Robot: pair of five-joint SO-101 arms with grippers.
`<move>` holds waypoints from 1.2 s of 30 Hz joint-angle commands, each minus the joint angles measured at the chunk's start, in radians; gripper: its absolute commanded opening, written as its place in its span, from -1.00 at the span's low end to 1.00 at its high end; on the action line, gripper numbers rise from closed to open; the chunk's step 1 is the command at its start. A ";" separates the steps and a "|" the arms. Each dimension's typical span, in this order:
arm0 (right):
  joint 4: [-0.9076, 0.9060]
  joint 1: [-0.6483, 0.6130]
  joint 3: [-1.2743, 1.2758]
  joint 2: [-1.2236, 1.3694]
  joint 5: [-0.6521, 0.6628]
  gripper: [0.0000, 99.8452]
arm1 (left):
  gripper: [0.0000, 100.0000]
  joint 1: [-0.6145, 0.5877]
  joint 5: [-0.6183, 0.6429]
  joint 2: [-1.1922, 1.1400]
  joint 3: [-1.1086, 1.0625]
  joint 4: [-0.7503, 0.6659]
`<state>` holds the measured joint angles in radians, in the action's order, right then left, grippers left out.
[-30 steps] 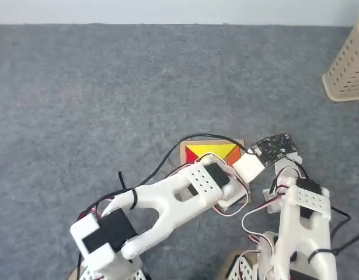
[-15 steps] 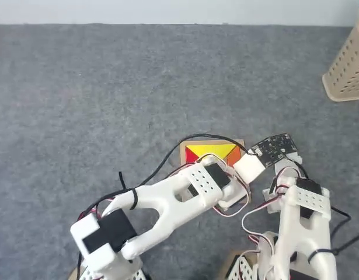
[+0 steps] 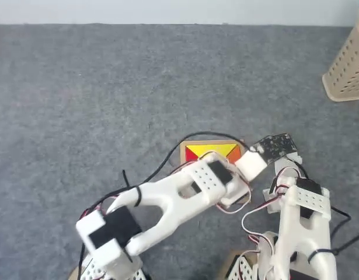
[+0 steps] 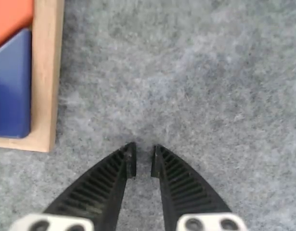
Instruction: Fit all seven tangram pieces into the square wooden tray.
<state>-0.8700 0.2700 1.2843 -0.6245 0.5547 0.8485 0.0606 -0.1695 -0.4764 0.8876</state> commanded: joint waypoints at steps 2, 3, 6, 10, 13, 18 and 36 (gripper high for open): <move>0.019 0.018 0.002 -0.012 -0.009 -0.82 | -0.98 -0.032 -0.009 -0.115 0.163 0.106; 0.019 0.018 0.002 -0.012 -0.009 -0.82 | -0.98 -0.032 -0.009 -0.135 0.182 0.114; 0.019 0.018 0.002 -0.012 -0.009 -0.82 | -0.98 -0.029 -0.009 -0.144 0.197 0.126; 0.019 0.018 0.002 -0.012 -0.009 -0.82 | -0.98 -0.029 -0.009 -0.101 0.196 0.124; 0.019 0.018 0.002 -0.012 -0.009 -0.82 | -0.98 -0.031 -0.009 0.008 0.145 0.110; 0.019 0.018 0.002 -0.012 -0.009 -0.82 | -0.98 -0.031 -0.009 0.213 -0.018 0.037; 0.019 0.018 0.002 -0.012 -0.009 -0.82 | -0.98 0.078 -0.103 0.057 0.016 0.086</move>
<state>-0.8700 0.2716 1.2843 -0.6245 0.5531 0.9206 -0.0284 -0.1051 -0.5010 0.9659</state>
